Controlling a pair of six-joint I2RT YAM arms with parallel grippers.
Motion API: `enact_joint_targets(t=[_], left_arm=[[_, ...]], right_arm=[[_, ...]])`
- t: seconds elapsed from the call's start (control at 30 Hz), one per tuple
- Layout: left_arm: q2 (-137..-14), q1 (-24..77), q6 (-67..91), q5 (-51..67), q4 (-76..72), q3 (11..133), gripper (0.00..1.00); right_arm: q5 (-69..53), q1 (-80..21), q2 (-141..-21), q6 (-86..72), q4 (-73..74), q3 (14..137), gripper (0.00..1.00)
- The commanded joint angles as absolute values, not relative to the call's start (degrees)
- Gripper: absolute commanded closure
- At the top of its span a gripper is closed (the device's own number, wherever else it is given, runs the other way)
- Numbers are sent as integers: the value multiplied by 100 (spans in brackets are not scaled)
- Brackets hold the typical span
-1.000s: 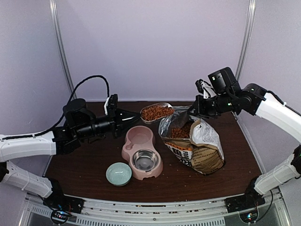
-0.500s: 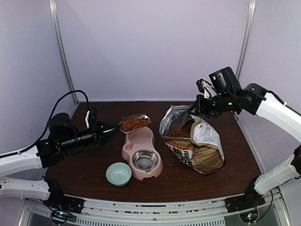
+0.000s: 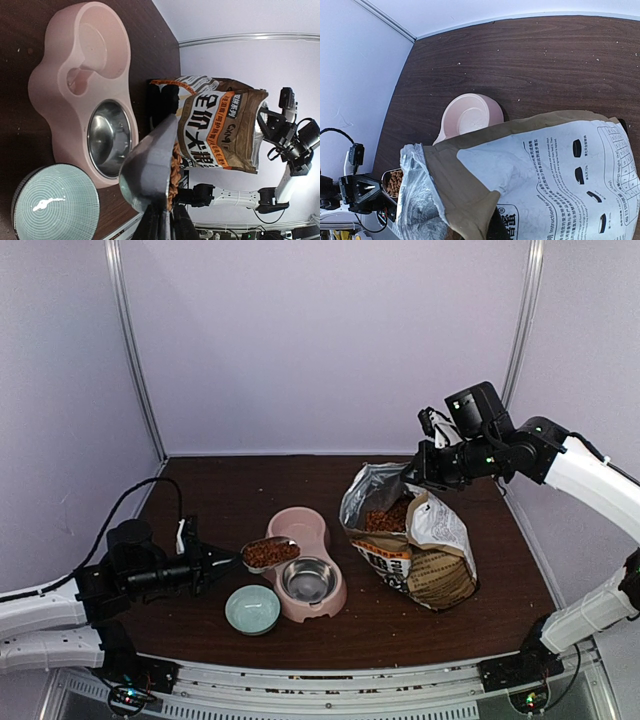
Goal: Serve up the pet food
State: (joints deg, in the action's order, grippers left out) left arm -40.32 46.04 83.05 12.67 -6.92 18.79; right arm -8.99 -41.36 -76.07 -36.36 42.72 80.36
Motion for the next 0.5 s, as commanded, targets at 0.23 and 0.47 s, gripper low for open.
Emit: enact_joint_targets(t=[0.23, 0.47], left_arm=[[-4334, 4562, 8089, 1323, -884, 1922, 100], [-4657, 4562, 7833, 1447, -543, 2266, 100]], right_arm=[[-993, -4130, -7111, -3597, 3001, 8317, 100], [-976, -4129, -7110, -3589, 3023, 8309, 100]])
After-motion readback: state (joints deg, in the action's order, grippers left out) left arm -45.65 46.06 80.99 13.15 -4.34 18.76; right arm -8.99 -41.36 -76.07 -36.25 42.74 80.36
